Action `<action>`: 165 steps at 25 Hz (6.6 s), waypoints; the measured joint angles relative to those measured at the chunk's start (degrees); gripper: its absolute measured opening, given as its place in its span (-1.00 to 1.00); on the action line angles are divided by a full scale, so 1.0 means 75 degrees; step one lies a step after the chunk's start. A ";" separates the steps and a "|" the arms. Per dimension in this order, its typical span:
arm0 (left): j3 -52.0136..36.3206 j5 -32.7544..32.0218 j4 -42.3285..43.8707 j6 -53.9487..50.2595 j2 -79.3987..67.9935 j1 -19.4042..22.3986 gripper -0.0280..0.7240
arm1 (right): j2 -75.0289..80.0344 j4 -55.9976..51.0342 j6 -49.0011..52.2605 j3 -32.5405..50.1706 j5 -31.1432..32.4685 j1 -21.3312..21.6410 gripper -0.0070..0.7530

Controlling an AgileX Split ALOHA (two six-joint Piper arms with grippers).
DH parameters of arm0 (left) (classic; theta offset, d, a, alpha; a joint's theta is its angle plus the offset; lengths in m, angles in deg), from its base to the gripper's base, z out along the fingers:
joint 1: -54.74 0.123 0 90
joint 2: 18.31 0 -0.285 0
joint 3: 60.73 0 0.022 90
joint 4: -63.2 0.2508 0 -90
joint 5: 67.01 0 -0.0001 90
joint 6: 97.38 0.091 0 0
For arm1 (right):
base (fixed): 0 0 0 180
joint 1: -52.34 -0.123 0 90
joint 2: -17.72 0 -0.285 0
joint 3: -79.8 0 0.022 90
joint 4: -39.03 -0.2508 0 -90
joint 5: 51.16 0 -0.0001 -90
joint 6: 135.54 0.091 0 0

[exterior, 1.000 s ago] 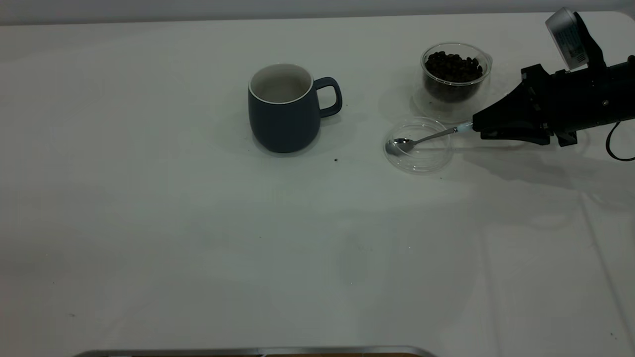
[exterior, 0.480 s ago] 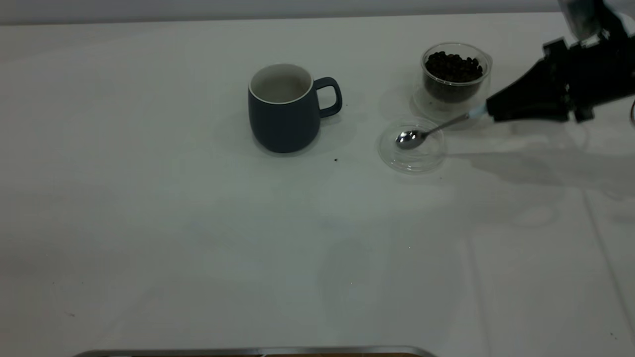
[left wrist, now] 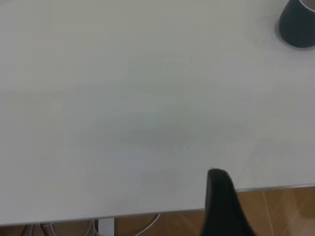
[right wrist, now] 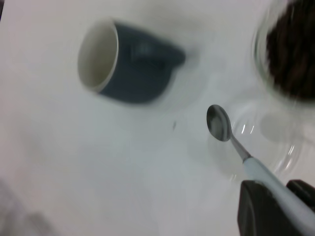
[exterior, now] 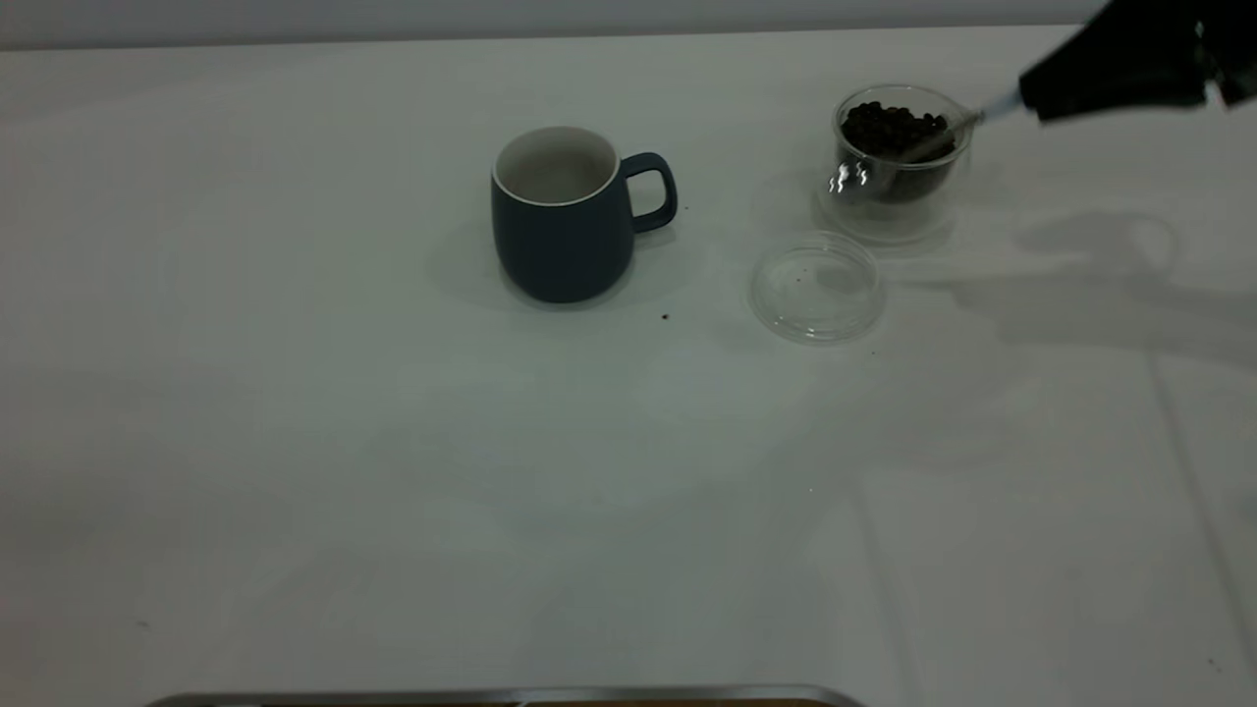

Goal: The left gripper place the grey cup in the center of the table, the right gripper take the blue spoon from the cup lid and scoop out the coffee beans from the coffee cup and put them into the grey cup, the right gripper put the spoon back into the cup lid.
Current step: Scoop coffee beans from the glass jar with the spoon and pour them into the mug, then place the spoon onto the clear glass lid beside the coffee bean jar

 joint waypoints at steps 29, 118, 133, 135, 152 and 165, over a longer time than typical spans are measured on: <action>0.0000 0.0000 0.0000 -0.0011 0.0000 0.0000 0.45 | 0.0472 -0.2181 -0.1334 0.0058 -0.2258 -0.0394 -0.70; 0.0000 0.0000 0.0000 0.0011 0.0000 0.0000 0.45 | 0.1838 -0.4288 -0.1511 -0.0667 0.0317 -0.2655 -0.70; 0.0000 0.0000 0.0000 -0.0002 0.0000 0.0000 0.45 | 0.1766 -0.4258 -0.4838 -0.0676 0.0300 -0.2651 -0.70; 0.0000 0.0000 0.0000 -0.0051 0.0000 0.0000 0.45 | 0.1584 -0.4250 -0.3762 -0.0585 0.0384 -0.2629 -0.70; 0.0000 0.0000 0.0000 -0.0011 0.0000 0.0000 0.45 | -0.0222 -0.4336 -0.1445 0.3231 0.0262 -0.0748 -0.70; 0.0000 0.0000 0.0000 0.0007 0.0000 0.0000 0.45 | -0.0205 -0.4352 -0.1330 0.3088 -0.1058 -0.0391 -0.70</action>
